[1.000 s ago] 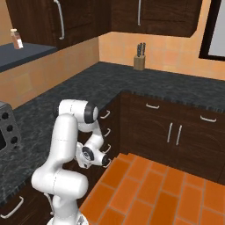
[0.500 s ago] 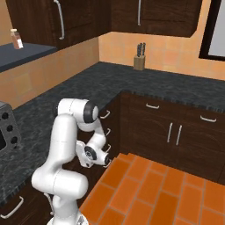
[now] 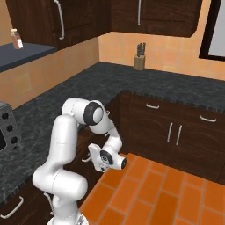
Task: Take a straw from the drawer in front and place it inside the glass cup on the dining counter.
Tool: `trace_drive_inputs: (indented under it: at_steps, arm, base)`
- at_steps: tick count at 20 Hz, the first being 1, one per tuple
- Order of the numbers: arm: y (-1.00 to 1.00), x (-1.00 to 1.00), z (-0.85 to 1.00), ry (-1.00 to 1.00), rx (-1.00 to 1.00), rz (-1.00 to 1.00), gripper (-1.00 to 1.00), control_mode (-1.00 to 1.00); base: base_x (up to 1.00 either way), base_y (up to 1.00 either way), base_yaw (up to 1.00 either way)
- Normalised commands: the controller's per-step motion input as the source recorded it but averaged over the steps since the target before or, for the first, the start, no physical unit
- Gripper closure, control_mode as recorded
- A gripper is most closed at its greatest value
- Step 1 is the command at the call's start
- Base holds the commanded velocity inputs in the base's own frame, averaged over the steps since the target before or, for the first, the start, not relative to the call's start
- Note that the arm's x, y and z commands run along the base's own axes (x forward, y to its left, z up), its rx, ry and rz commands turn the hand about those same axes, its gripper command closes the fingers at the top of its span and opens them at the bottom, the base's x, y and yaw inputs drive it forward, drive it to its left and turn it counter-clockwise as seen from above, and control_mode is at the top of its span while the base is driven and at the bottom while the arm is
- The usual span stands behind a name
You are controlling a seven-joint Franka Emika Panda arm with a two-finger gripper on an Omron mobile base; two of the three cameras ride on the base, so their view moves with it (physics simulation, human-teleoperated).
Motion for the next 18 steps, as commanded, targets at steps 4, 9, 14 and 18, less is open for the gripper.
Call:
trace_drive_inputs:
  at_steps: [4,9,14,18]
  arm:
    - [-1.00,-0.29,0.06,0.00,0.02,0.00,1.00,-1.00]
    - [-1.00,-0.04,0.05,0.04,0.00,0.00,1.00,-1.00]
    - [-1.00,-0.06,0.05,0.03,0.00,0.01,1.00,-1.00]
    - [-1.00,-0.03,0.00,0.05,0.00,0.01,-1.00,-1.00]
  base:
    - [0.00,0.00,0.00]
    - [0.00,0.00,0.00]
    - [0.00,0.00,0.00]
    - [0.00,0.00,0.00]
